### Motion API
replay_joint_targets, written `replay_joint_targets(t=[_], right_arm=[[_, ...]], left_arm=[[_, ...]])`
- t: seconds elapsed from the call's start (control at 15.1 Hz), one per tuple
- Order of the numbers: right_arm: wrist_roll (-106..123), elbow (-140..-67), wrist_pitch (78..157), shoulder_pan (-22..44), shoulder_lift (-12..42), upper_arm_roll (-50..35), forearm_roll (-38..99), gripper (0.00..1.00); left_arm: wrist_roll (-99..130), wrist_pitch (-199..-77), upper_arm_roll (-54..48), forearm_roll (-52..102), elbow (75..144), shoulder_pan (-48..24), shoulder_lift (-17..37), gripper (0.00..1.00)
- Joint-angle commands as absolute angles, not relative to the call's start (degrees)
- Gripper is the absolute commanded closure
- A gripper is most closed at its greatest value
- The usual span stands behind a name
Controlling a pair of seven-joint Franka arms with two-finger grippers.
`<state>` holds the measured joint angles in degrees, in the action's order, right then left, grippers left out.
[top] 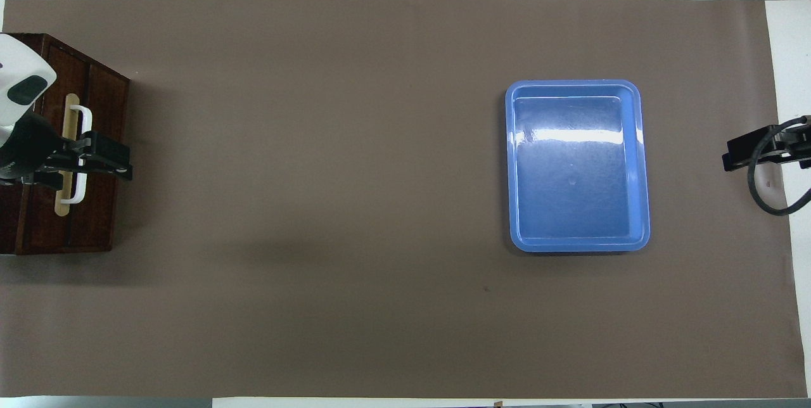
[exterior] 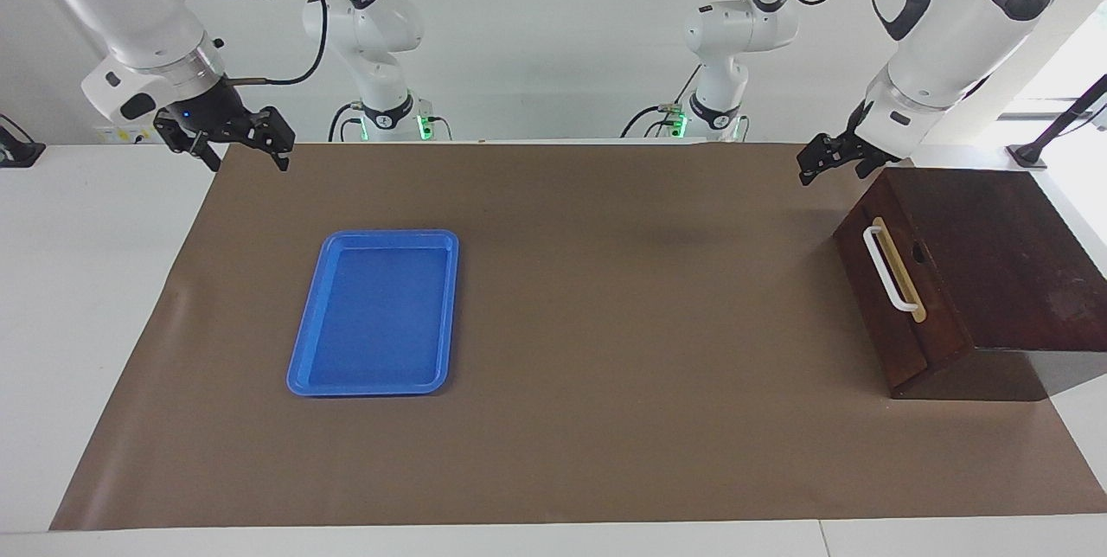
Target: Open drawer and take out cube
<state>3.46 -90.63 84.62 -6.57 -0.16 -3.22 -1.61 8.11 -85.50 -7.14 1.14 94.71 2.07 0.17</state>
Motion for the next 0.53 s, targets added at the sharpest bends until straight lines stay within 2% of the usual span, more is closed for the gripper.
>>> replay_joint_targets(t=[0.0,0.33,0.46], right_arm=[[2.99,-90.53,85.17,-6.86,-0.44,-3.69,-2.9,0.0],[2.99,-90.53,85.17,-6.86,-0.44,-3.69,-2.9,0.0],[3.08,-90.62,85.17,-6.86,-0.44,-3.69,-2.9,0.0]], left_arm=[[7.03,-84.46,-6.5,1.49,93.43,2.2,0.62,0.0],[4.66,-85.95,-6.42,-0.16,94.13,2.29,0.44,0.0],[3.26,-91.81,-6.42,-3.15,97.45,2.02,-0.61,0.0]])
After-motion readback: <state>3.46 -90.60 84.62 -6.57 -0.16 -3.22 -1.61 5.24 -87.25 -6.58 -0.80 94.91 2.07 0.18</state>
